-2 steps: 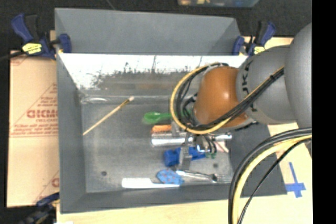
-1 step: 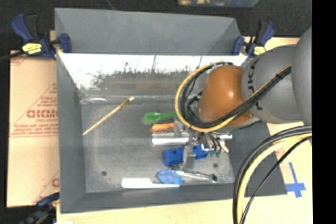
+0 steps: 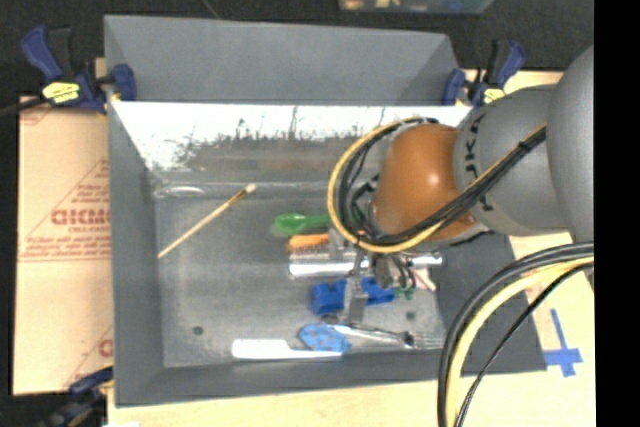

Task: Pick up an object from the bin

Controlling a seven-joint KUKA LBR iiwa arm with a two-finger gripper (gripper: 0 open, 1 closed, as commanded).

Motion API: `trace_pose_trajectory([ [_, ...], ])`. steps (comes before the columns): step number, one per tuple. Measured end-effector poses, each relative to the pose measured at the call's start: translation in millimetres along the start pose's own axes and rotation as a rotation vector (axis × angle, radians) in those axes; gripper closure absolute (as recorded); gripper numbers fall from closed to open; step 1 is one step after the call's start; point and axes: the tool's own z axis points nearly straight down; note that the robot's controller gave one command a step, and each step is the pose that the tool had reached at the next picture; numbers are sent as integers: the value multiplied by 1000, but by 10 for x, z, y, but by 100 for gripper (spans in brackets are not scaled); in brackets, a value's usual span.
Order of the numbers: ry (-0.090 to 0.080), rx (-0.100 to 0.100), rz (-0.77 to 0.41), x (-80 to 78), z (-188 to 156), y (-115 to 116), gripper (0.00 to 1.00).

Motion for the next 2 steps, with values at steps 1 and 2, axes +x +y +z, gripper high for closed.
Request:
trace_pose_trajectory([
  [1,-8,-1,-8,-24,-35,-73,100],
  [2,-8,-1,-8,-24,-35,-73,100],
])
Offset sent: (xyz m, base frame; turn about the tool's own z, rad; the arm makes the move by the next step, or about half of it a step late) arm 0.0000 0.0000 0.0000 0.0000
